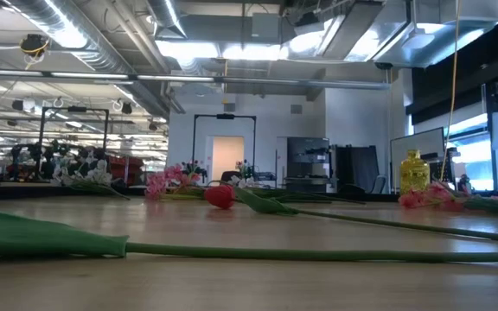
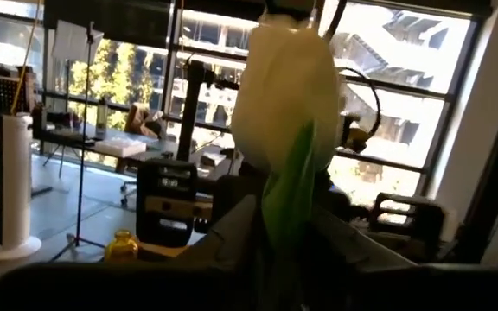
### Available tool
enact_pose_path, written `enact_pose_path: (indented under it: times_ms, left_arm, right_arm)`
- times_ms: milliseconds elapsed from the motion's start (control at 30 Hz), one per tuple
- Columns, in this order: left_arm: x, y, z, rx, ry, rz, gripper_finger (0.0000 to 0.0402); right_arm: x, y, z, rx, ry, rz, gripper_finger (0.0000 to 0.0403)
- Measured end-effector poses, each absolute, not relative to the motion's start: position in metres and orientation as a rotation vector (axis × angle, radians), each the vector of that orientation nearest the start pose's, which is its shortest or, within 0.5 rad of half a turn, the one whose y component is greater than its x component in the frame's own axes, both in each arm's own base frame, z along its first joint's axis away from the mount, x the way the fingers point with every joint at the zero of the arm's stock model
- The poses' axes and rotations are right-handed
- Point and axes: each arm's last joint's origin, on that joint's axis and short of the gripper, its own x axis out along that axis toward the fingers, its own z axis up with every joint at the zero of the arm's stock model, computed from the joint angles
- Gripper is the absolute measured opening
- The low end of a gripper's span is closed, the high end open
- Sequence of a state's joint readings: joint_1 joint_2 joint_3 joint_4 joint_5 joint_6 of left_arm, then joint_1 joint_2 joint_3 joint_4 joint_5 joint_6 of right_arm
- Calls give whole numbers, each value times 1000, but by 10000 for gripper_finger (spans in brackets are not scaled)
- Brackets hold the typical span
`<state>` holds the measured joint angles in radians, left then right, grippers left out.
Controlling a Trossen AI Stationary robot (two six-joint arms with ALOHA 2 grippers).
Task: Sort flowers into vase by color
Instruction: Put the top white flower into the transparent vase
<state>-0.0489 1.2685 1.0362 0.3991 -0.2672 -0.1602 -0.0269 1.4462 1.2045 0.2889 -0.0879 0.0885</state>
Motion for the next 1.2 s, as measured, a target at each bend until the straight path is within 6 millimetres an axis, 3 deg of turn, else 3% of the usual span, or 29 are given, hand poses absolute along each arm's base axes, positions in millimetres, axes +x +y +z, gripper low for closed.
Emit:
enact_pose_path:
  times_ms: [333, 567, 733, 933, 1200]
  left_arm:
    - [223, -15, 405, -237, -18, 61, 156]
    - [184, -40, 408, -252, 30, -137, 158]
    - [181, -49, 405, -229, 36, -157, 156]
    - [181, -49, 411, -243, -25, -163, 155]
    - [210, -58, 408, -222, -81, -216, 155]
  right_arm:
    - [330, -5, 374, 147, -40, 109, 14]
    - [291, -2, 396, 159, 22, 129, 9]
    - [251, 11, 408, 158, 77, 196, 5]
    - [211, 31, 402, 153, 63, 301, 5]
    - [135, 55, 389, 158, 42, 563, 4]
